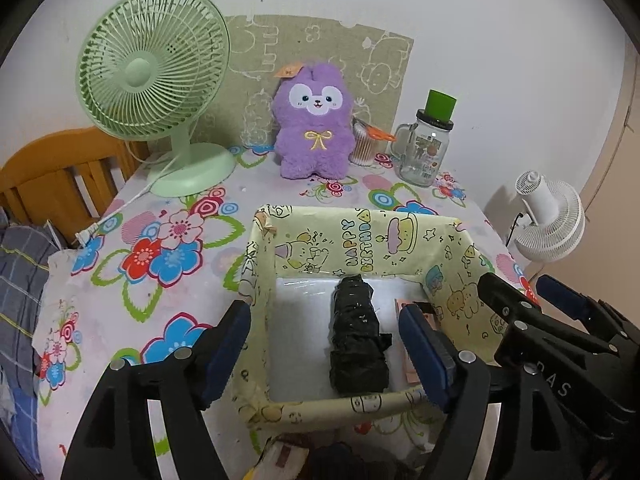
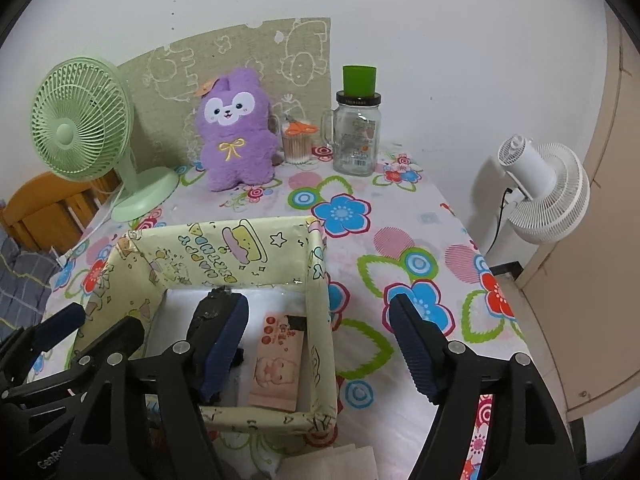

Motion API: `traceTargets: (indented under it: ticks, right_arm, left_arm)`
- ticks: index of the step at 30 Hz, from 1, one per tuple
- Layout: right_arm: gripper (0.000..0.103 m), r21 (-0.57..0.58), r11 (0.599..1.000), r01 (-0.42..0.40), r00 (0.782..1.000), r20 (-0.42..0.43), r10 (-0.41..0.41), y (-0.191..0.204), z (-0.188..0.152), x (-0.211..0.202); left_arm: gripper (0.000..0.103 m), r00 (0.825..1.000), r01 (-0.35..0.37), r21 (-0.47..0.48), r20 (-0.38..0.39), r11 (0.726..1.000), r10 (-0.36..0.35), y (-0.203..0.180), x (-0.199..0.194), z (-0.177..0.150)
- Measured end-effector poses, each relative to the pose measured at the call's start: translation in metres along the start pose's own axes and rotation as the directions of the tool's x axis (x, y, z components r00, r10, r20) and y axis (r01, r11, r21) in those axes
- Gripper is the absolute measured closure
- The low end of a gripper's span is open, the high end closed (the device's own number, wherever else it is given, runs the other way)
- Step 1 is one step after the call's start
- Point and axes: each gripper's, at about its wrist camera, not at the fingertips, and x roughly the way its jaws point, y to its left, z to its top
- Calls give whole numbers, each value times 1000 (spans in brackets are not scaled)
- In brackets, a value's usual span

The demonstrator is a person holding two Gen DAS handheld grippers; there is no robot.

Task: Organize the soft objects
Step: 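Open both tools to release the items inside the basket and withdraw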

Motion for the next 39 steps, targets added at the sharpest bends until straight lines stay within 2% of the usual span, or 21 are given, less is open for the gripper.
traceTargets:
  ticks: [12, 26, 35, 39]
  right_arm:
    - [18, -28, 1000, 3, 999, 35, -2, -1, -13, -28]
    - [15, -38, 999, 12, 999, 51, -10, -5, -29, -54]
    - [14, -79, 997, 11, 996, 90, -4, 0, -40, -73]
    - [14, -95, 996, 0, 994, 109, 10, 1, -45, -82]
  left_arm:
    - [18, 1000, -12, 34, 20, 999, 12, -2, -28, -13]
    - [4, 997, -45, 63, 71, 997, 40, -3, -57, -30]
    - [2, 996, -38, 75, 77, 996, 32, -3, -71, -39]
    - [2, 995, -56, 92, 87, 994, 48, -6, -79, -45]
